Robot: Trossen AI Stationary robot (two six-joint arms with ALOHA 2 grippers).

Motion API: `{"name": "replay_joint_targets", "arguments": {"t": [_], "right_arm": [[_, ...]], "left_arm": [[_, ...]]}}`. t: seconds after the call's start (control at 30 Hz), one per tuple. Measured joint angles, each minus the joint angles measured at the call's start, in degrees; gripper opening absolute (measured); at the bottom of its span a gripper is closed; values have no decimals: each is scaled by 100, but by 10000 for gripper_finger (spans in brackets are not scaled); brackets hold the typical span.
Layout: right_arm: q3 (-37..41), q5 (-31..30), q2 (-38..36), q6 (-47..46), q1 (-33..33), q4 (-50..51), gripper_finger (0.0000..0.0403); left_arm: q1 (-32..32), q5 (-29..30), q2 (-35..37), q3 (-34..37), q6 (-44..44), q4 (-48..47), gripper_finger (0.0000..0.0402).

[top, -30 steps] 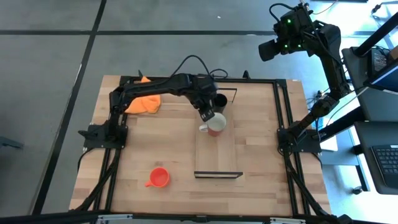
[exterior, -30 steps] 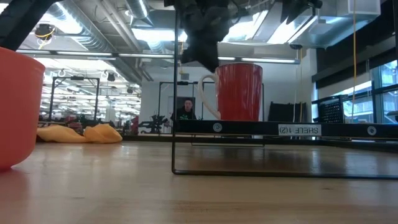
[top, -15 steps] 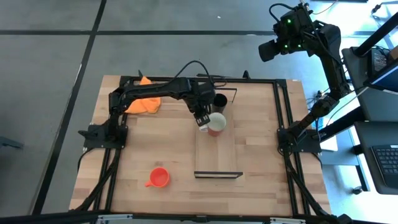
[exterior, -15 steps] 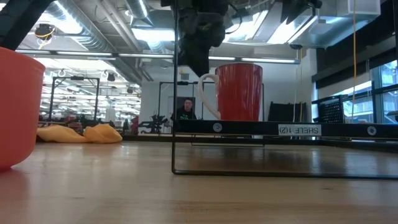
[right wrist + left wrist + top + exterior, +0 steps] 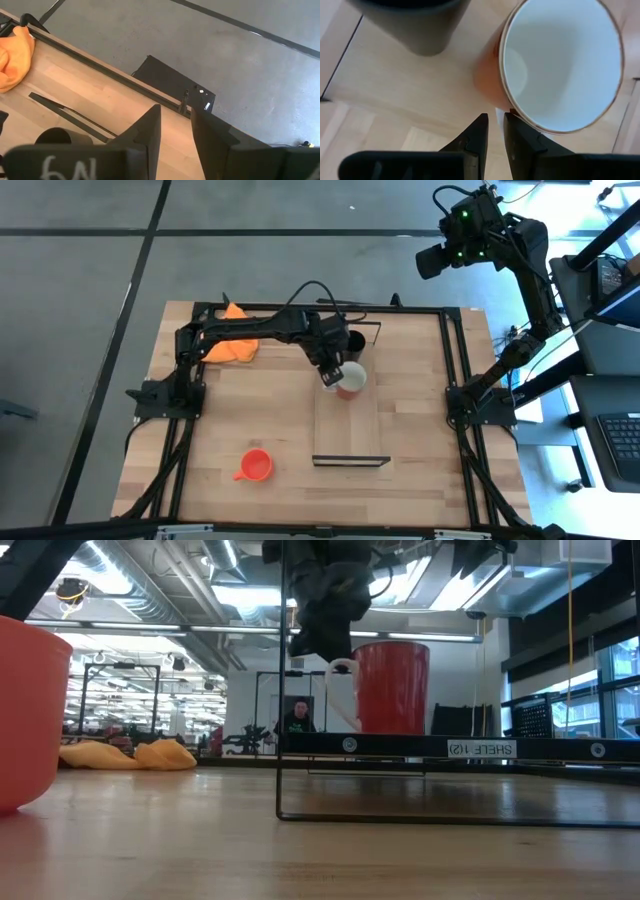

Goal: Stack small to large cups/mugs on shelf
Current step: Put the brown mug on the shelf, then put the orange mug on the shelf

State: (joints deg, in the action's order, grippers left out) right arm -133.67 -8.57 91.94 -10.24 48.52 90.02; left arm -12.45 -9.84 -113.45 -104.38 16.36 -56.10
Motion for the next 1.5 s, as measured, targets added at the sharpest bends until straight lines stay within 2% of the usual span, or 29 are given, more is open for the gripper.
{"name": "replay_joint_targets", "arguments": {"t": [0.57, 1.03, 1.33, 1.4, 1.5], "right_arm": [[0, 1, 0, -9, 1, 0, 110], [0, 1, 0, -16, 1, -1, 110], [0, 16, 0, -10, 1, 0, 110], [0, 16, 0, 1, 0, 0, 110], [0, 18, 0, 17, -1, 0, 110]], "left_arm": [[9, -8, -4, 0, 7, 332, 55], [-13, 631, 56, 9, -39, -315, 55], [-15, 638, 1007, 170, -304, -152, 55], [5, 637, 1440, 567, -262, 198, 55], [37, 488, 2176, 1559, 35, 881, 55]]}}
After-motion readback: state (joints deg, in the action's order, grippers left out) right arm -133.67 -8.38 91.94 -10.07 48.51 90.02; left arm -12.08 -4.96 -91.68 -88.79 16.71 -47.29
